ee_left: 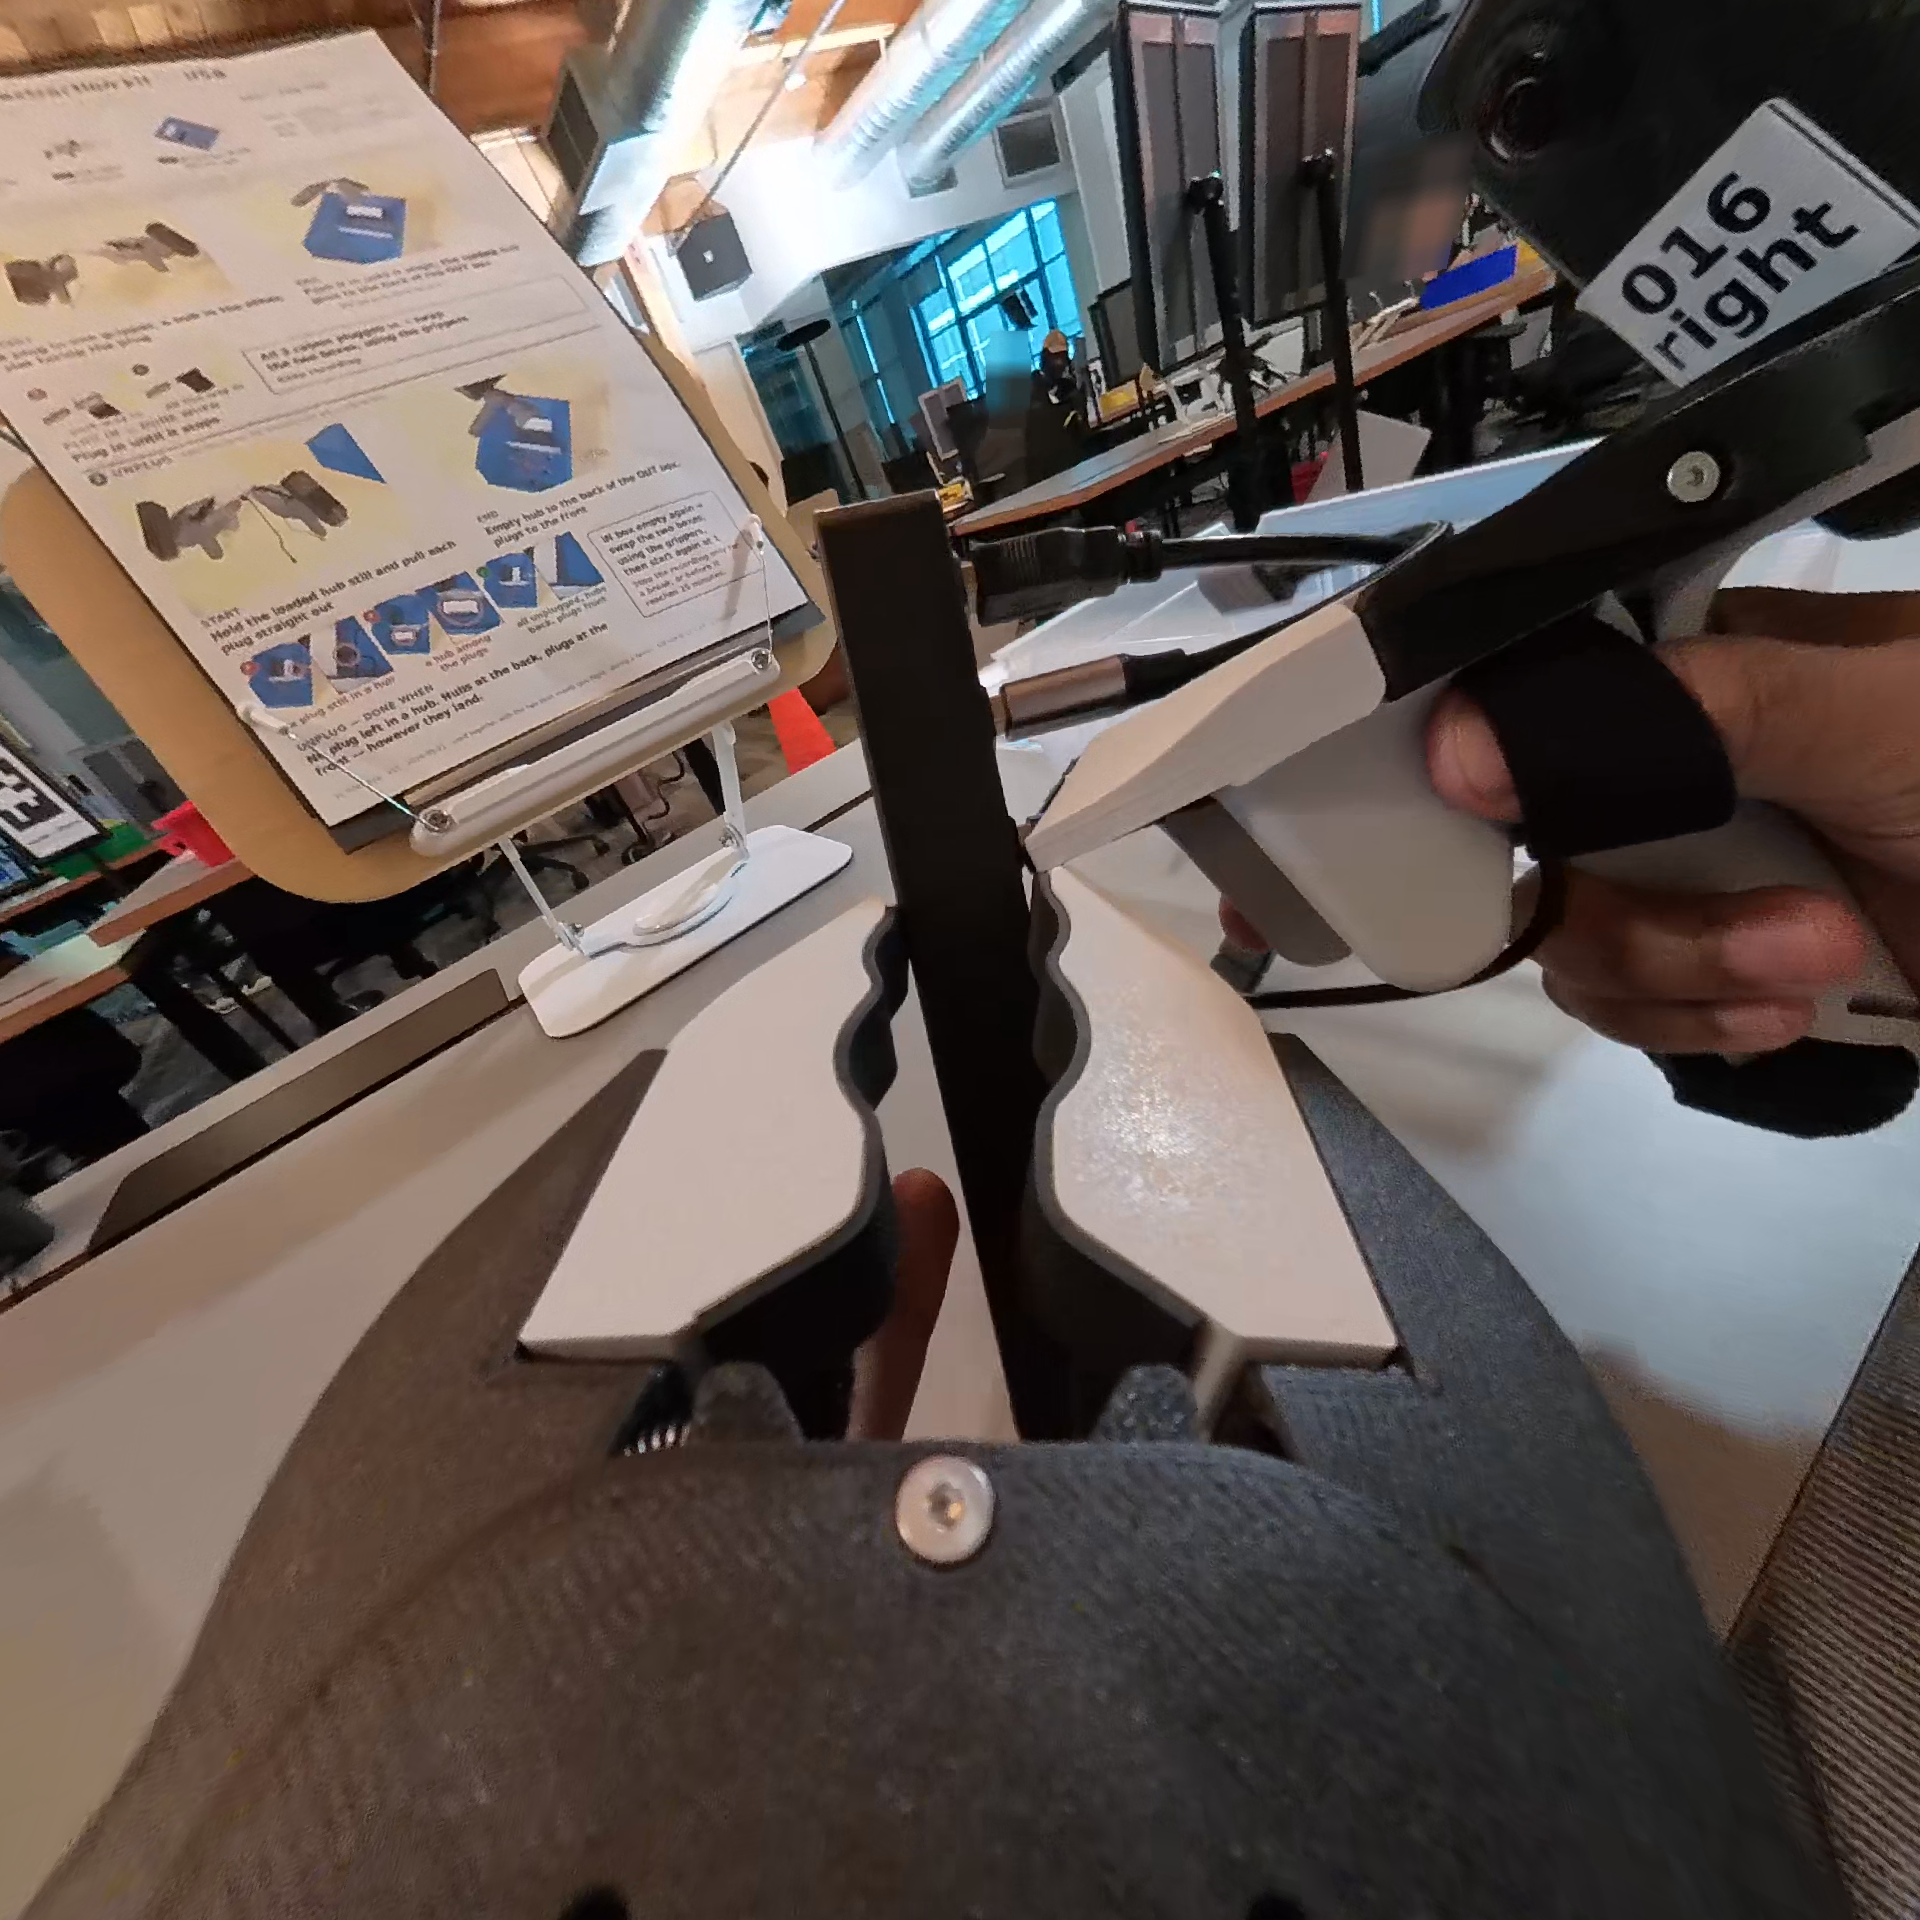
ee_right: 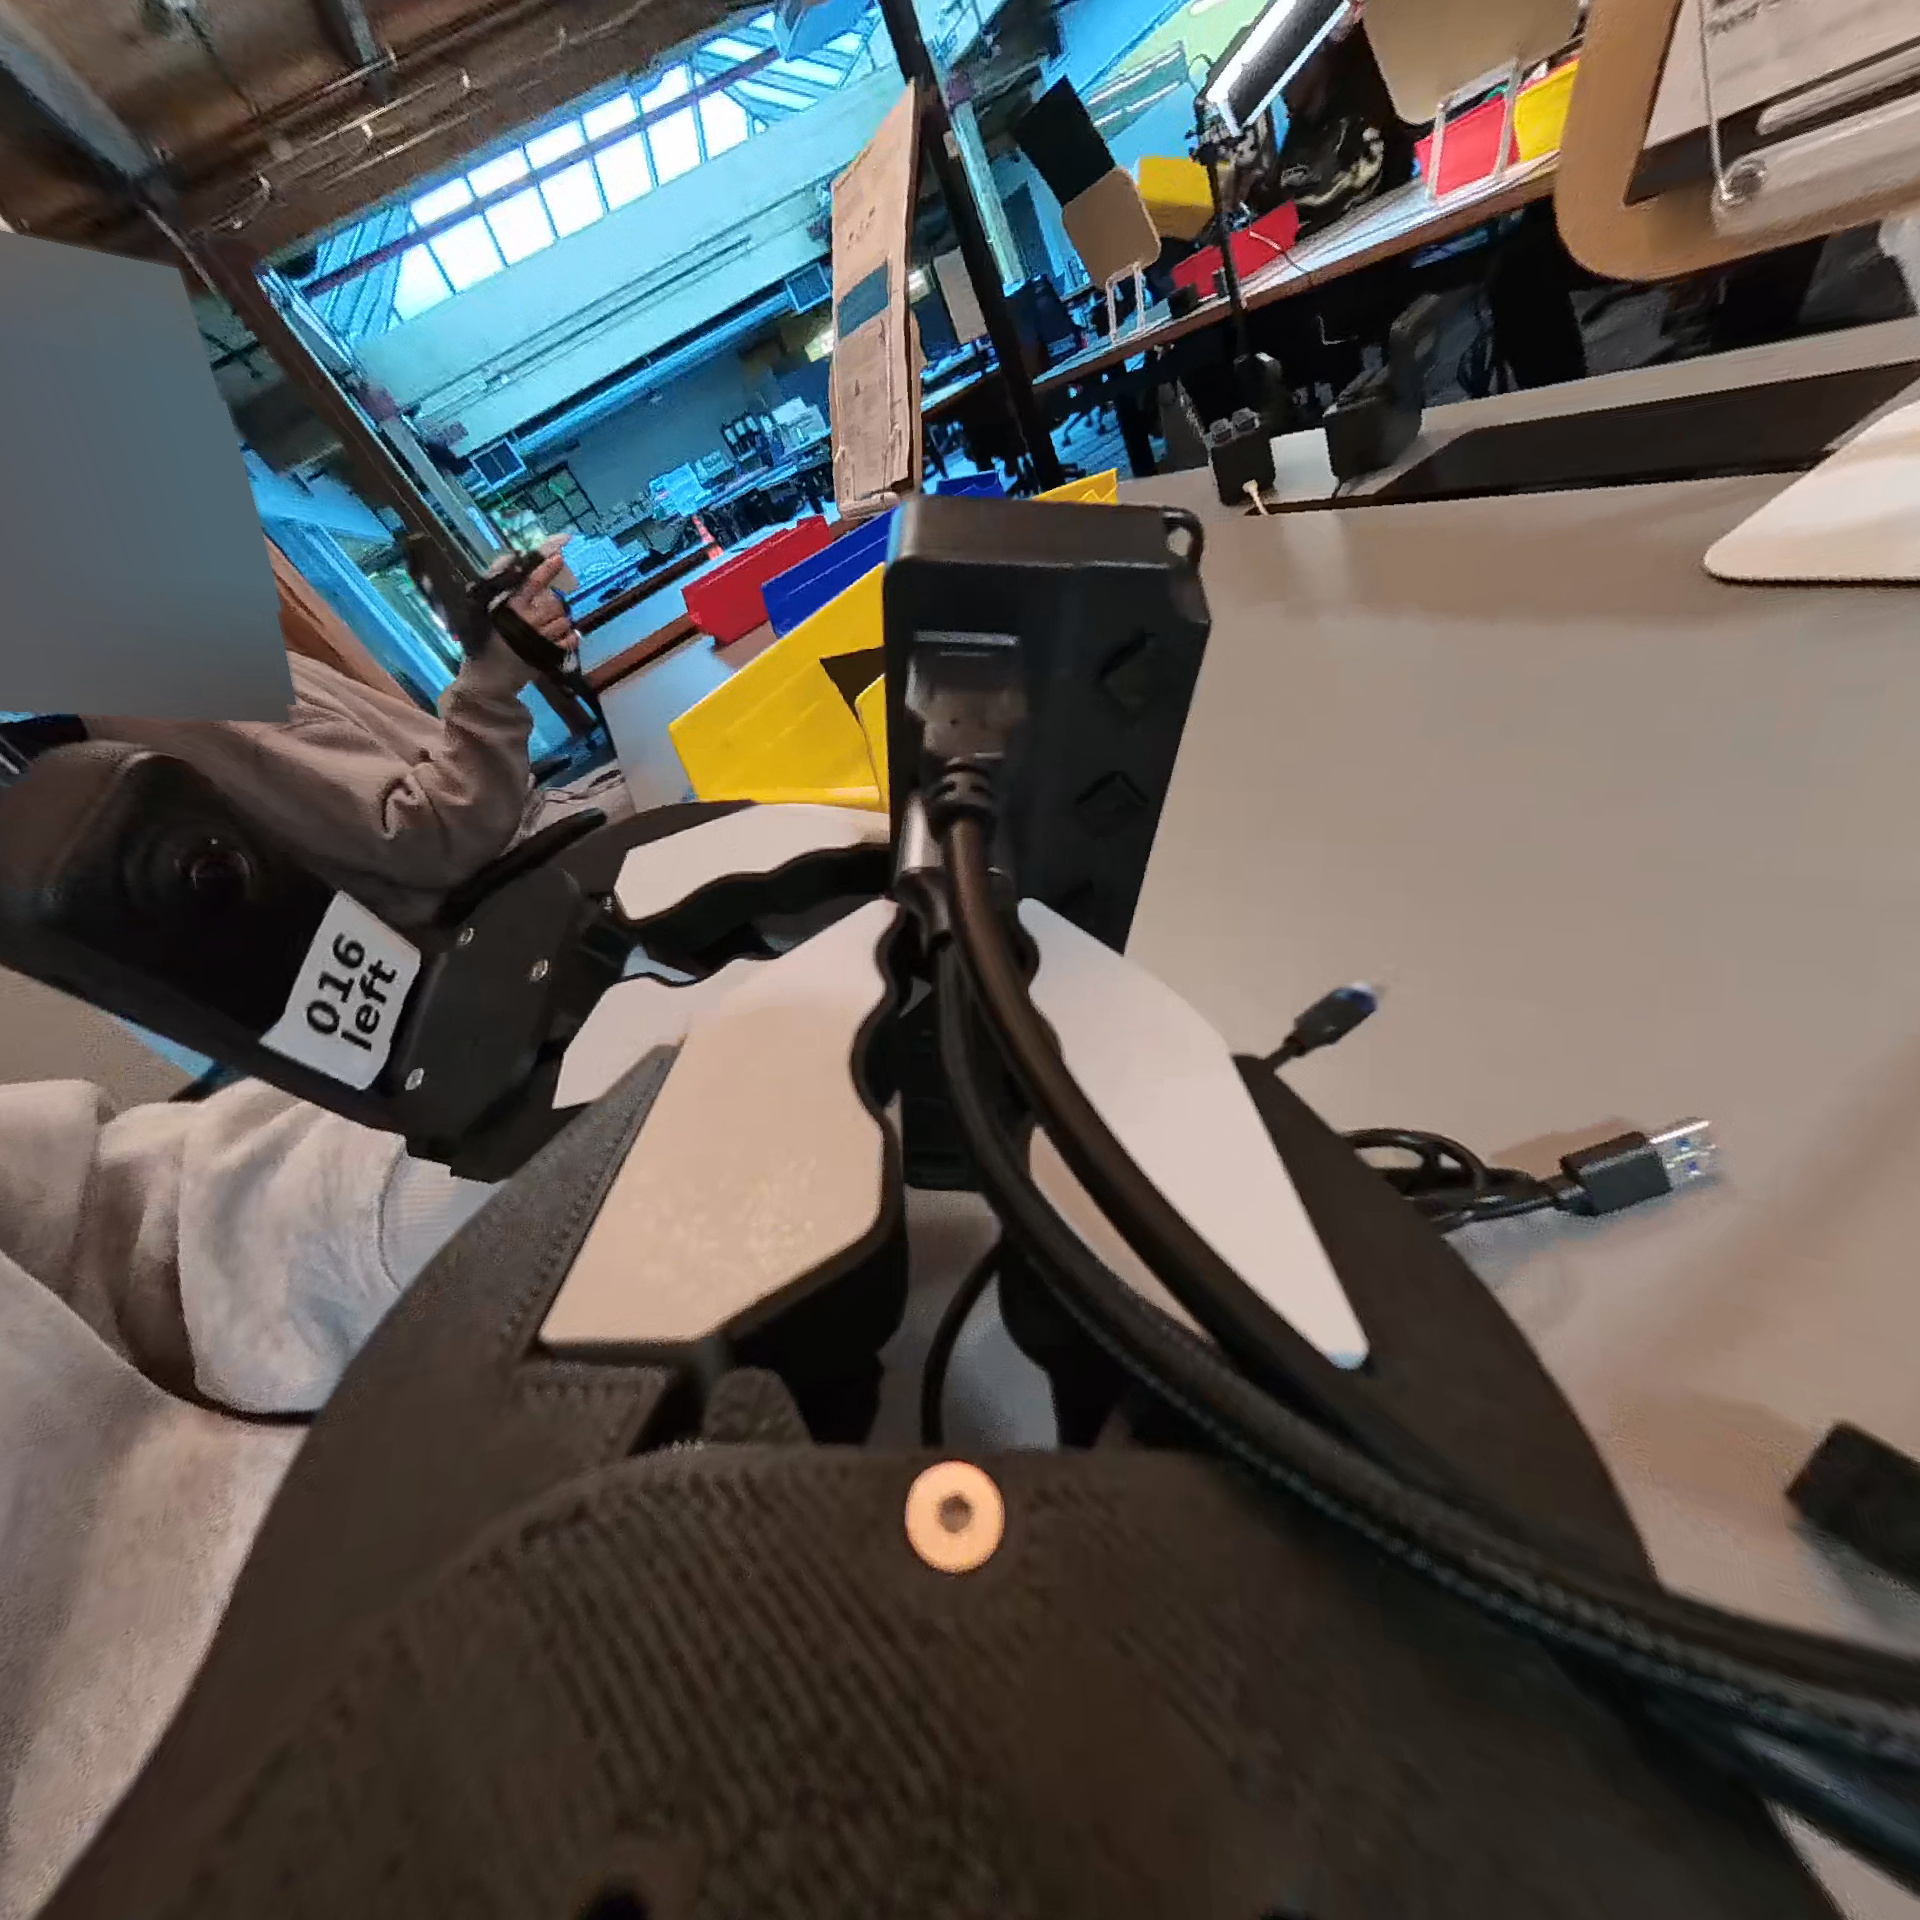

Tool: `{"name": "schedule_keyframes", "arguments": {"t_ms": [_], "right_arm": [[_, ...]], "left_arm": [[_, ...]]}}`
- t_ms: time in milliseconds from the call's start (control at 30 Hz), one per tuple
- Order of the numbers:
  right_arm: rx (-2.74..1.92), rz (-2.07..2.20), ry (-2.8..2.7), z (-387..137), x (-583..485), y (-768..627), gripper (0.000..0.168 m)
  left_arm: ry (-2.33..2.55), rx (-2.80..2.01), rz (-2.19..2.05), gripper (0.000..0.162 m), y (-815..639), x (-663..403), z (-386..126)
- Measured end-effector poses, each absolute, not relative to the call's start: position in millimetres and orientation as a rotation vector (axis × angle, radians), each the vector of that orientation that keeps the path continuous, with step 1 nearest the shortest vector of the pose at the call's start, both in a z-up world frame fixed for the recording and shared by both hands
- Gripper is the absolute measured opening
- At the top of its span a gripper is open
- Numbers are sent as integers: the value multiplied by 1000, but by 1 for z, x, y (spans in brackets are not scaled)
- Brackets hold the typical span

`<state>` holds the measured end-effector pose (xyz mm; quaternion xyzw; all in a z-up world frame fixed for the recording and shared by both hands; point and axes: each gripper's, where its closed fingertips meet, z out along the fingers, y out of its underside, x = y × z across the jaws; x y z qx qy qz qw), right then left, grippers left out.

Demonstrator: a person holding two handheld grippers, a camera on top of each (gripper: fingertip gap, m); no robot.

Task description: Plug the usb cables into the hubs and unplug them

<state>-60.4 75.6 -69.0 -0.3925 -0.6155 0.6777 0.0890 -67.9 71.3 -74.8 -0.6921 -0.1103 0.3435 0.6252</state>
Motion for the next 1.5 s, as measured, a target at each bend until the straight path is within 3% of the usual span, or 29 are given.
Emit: {"name": "schedule_keyframes", "arguments": {"t_ms": [200,433,533,700,833,1500], "right_arm": [[-1364,2224,-1808,-69,-63,75,17],[-1157,2040,-1867,-67,-59,74,17],[-1126,2007,-1878,-71,-59,75,16],[-1082,2001,-1854,-67,-56,70,16],[-1005,1971,-1877,-66,-48,57,16],[-1319,2111,-1724,-72,-63,64,16]], "left_arm": [[-277,-1584,744,26,70,-71,-74],[-176,-1537,798,27,68,-66,-73],[-224,-1550,802,46,65,-70,-76],[-273,-1691,720,56,73,-72,-98],[-253,-1585,760,35,70,-67,-80],[-341,-1673,741,26,70,-84,-90]]}}
